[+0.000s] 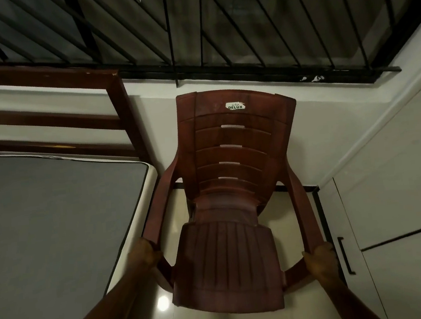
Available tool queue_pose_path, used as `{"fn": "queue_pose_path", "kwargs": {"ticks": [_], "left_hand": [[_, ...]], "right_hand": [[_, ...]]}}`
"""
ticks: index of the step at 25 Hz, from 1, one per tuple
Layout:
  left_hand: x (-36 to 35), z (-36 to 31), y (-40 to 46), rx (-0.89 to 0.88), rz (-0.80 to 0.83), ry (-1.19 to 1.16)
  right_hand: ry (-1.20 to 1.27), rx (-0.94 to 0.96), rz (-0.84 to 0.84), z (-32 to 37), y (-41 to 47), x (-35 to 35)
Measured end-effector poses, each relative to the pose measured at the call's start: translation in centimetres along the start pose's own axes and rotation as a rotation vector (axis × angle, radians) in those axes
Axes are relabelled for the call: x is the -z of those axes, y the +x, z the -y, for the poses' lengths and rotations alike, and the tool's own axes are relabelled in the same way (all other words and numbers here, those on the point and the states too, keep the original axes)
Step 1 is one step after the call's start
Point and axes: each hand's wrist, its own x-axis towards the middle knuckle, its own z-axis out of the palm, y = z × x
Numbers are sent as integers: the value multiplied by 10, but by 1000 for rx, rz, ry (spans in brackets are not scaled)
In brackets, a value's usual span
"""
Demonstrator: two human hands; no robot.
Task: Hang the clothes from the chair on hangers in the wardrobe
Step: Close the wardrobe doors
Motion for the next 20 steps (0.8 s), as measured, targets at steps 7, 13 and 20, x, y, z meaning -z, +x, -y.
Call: {"fn": "queue_pose_path", "kwargs": {"ticks": [7, 13, 20], "left_hand": [[11, -30, 43, -21, -47, 13], [21, -46, 65, -40, -43, 33], [24, -67, 89, -62, -87, 22]], "right_hand": [[-52, 93, -22, 38, 36, 6], [-30, 105, -43, 54, 52, 2], [-30, 157, -53, 75, 74, 0]]}}
